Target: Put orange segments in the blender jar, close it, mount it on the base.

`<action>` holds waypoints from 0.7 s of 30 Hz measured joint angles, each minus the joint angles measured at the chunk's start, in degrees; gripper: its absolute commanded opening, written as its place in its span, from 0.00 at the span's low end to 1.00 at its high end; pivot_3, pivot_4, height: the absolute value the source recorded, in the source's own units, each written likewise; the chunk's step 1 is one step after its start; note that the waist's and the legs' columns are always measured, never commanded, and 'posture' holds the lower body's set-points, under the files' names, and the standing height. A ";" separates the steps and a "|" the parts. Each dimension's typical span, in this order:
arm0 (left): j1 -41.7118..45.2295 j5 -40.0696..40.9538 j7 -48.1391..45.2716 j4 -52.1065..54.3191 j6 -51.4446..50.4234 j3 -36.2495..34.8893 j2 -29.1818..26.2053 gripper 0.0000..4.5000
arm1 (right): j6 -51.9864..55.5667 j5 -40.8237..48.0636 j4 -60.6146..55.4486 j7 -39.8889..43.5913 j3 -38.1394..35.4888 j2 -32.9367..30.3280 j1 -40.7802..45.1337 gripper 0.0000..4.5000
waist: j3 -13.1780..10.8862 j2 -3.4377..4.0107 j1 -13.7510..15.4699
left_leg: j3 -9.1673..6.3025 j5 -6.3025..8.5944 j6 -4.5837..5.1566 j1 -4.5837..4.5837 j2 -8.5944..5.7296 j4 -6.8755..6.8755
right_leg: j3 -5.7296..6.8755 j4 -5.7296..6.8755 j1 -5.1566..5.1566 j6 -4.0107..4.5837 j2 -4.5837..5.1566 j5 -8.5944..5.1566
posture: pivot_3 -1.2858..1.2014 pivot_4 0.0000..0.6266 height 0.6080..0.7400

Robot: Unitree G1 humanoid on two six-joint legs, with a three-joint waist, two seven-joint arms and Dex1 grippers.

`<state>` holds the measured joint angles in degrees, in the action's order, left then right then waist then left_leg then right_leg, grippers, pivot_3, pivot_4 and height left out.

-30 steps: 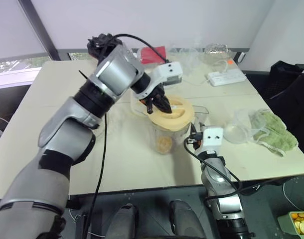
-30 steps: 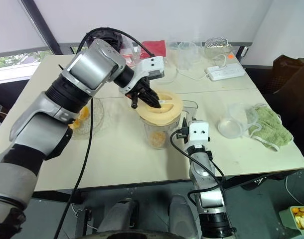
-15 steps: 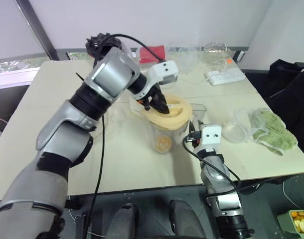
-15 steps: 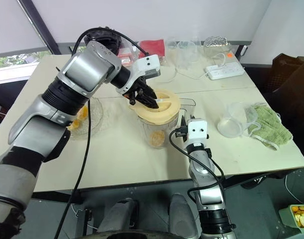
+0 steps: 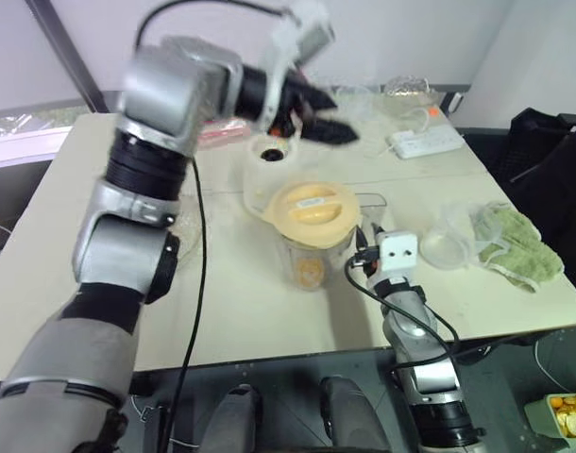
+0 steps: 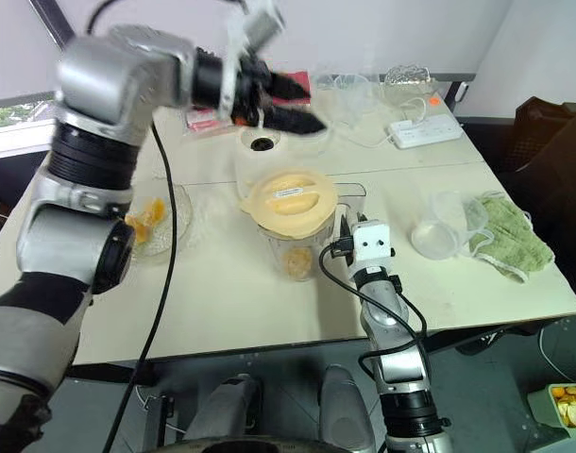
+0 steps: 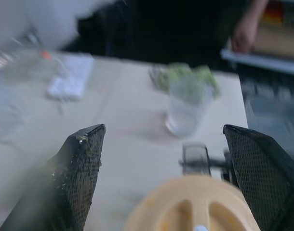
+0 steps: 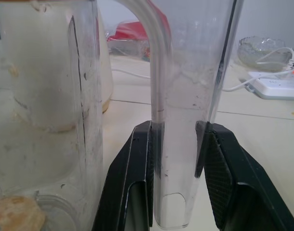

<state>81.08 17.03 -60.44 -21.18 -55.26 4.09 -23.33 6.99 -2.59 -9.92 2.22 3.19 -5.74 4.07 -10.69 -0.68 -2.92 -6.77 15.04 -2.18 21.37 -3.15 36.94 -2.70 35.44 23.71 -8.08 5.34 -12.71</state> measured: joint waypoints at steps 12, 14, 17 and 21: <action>-41.93 7.23 4.71 35.48 1.37 -10.17 -14.01 0.90 | 5.47 3.50 0.43 1.67 -5.87 -2.83 5.91 0.19 | -0.27 0.01 0.99 | 0.10 -0.17 -0.30 0.80 -0.05 0.08 | -0.15 0.21 0.86 0.34 0.15 0.24 | 0.52 0.24 1.00; -49.86 8.66 5.71 40.46 0.95 -12.67 -15.07 0.90 | 7.40 4.04 0.60 1.54 -6.93 -2.90 7.93 0.19 | -0.28 0.07 0.59 | 0.14 -0.17 -0.30 0.79 -0.05 0.05 | -0.17 0.17 0.88 0.35 0.15 0.24 | 0.52 0.24 1.00; -60.68 9.08 7.41 44.45 2.15 -12.62 -15.20 0.90 | 10.35 5.31 0.44 1.46 -9.32 -3.49 11.36 0.19 | -0.30 0.07 0.43 | 0.12 -0.17 -0.30 0.80 -0.03 0.03 | -0.15 0.20 0.92 0.36 0.11 0.24 | 0.52 0.24 1.00; -65.24 7.30 11.05 46.35 5.68 -10.40 -14.78 0.90 | 14.28 7.31 -0.98 1.71 -11.47 -4.62 15.45 0.19 | -0.30 0.06 0.91 | 0.09 -0.18 -0.31 0.81 -0.04 0.07 | -0.11 0.19 0.90 0.44 0.10 0.28 | 0.52 0.24 1.00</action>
<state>15.84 24.33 -49.40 25.17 -49.57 -6.31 -38.11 21.27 4.71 -10.90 3.92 -8.28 -10.35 19.52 -11.00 -0.62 -2.01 -6.67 14.86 -2.50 22.18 -3.19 37.01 -2.80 35.64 24.61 -7.64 5.44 -12.43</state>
